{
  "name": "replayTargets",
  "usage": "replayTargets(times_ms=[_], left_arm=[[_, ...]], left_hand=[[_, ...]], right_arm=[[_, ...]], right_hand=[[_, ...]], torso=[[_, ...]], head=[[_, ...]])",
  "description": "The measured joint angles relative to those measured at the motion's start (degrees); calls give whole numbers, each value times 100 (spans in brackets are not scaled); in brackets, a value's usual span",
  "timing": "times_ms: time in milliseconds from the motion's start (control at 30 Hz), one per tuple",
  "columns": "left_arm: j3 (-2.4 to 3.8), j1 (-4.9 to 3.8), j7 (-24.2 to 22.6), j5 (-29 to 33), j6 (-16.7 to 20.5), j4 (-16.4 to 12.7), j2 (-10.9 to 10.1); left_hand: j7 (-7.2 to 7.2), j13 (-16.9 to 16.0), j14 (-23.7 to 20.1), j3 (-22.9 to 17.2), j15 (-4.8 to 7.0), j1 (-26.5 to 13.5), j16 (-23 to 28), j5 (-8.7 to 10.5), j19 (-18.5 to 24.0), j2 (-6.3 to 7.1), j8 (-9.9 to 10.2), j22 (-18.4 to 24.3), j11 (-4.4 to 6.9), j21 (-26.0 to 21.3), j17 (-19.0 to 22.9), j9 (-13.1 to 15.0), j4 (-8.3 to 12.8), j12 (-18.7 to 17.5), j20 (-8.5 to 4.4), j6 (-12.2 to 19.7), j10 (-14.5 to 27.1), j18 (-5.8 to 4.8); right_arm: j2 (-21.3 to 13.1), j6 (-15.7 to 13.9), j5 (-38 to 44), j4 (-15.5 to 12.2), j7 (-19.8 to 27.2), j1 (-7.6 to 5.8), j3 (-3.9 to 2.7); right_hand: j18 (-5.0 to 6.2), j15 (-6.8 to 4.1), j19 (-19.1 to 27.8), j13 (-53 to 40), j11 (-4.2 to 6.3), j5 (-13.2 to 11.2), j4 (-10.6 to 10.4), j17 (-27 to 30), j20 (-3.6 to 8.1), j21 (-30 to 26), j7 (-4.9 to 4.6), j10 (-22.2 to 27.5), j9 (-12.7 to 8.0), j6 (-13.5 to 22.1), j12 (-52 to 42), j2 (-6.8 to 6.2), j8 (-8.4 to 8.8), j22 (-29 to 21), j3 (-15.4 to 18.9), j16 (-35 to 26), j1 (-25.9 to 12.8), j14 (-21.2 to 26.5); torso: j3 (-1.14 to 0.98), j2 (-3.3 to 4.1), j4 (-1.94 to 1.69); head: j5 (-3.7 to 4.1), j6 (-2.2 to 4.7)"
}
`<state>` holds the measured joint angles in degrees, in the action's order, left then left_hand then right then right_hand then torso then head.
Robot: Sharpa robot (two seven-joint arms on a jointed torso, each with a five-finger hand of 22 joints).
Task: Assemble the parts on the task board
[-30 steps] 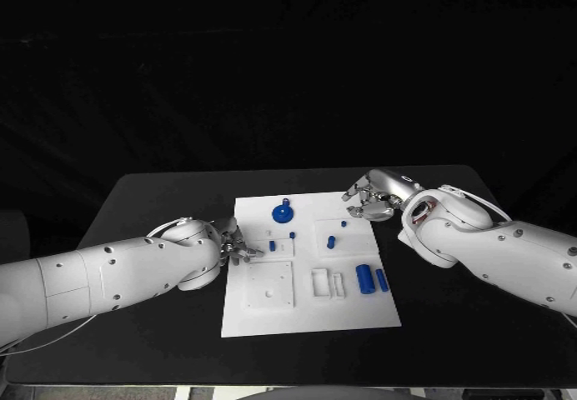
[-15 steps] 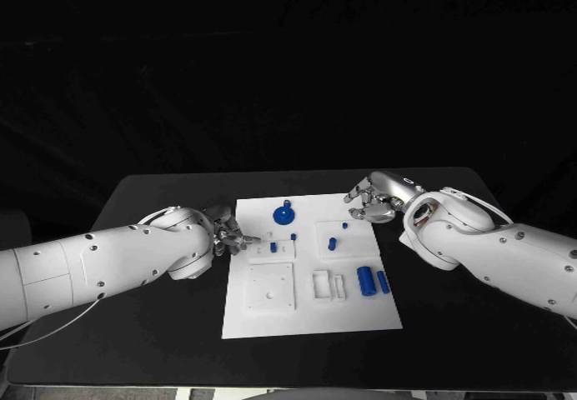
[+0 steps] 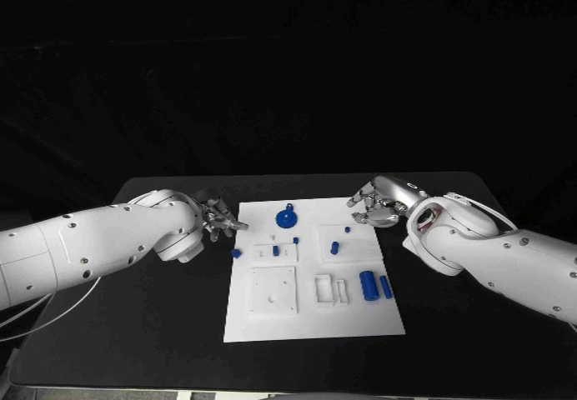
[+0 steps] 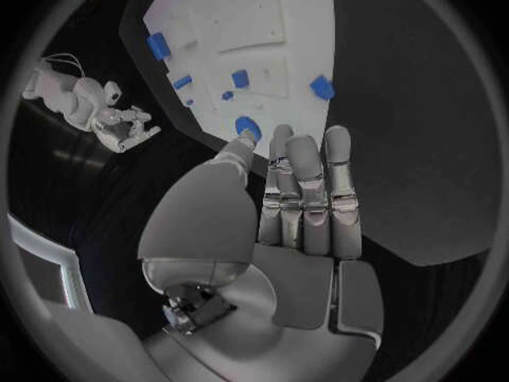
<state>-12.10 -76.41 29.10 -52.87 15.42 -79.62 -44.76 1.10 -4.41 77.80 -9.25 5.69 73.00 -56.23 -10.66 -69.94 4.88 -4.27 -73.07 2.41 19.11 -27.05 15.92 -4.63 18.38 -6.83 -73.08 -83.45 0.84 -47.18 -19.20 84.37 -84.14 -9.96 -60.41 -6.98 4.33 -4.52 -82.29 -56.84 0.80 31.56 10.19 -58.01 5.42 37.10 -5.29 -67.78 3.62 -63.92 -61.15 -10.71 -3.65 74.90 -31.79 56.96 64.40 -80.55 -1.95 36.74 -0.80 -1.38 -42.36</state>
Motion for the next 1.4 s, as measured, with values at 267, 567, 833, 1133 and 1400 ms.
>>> replayTargets(times_ms=[267, 567, 833, 1133, 1400], left_arm=[[1, -142, -17, 137, -218, 276, -71], [-113, -153, 17, -188, -617, 545, 31], [-168, -65, 28, -462, -1089, 791, 209], [-176, 67, -28, -579, -1543, 1081, 391], [-176, 157, -115, -578, -1806, 1185, 491]], left_hand=[[96, 36, 32, 320, -46, 147, 304, 679, -70, -65, 32, 44, -53, -252, -15, -331, 223, -478, 30, 165, -3, 0], [259, 44, -20, 1012, -139, 123, 611, 741, -75, -41, 32, 110, -193, -536, 28, -800, 74, -824, 115, 525, 95, 1], [315, 37, -88, 1276, -207, 4, 611, 741, -49, 78, 50, 65, -243, -638, -71, -1151, -134, -853, 172, 875, 146, 2], [335, 36, -157, 1244, -192, 54, 525, 741, -49, 2, 50, -37, -273, -735, -131, -1214, -209, -853, 172, 1040, 219, 1], [334, 36, -189, 1285, -199, 20, 477, 741, -70, -89, 50, -155, -285, -844, -140, -1214, -218, -806, 193, 1039, 271, 1]], right_arm=[[17, -2, -39, 7, 10, 1, 0], [33, -2, -54, 10, 15, 1, 0], [51, -1, -62, 16, 19, 3, 0], [68, -1, -64, 21, 24, 7, 0], [76, -1, -65, 24, 27, 17, 0]], right_hand=[[10, 0, 0, -1, 0, 0, 0, 11, 0, -23, 0, 0, 0, 1, 0, 0, 0, 0, 0, 0, 0, 0], [62, 0, 0, -1, 0, 0, 0, 12, 0, -29, 0, 0, 0, 1, 0, 0, 0, 0, 0, 0, 0, 0], [61, 0, 0, -1, 0, -1, 0, 11, 0, -29, 0, 0, 0, 0, 0, 0, 0, 0, 0, 0, 0, 0], [57, 0, 0, -2, 0, -4, 0, 11, 0, -29, 0, 0, 0, 0, 0, 0, 0, 0, 0, 0, 0, 0], [55, 0, 0, -2, 0, -5, 0, 11, 0, -29, 4, 0, 0, -4, 0, 0, 0, 0, 0, 0, 0, 0]], torso=[[0, 0, -5], [7, 1, -7], [13, 7, 0], [14, 11, 0], [14, 10, -3]], head=[[-57, 29], [-96, 29], [-133, 20], [-160, 9], [-161, -18]])
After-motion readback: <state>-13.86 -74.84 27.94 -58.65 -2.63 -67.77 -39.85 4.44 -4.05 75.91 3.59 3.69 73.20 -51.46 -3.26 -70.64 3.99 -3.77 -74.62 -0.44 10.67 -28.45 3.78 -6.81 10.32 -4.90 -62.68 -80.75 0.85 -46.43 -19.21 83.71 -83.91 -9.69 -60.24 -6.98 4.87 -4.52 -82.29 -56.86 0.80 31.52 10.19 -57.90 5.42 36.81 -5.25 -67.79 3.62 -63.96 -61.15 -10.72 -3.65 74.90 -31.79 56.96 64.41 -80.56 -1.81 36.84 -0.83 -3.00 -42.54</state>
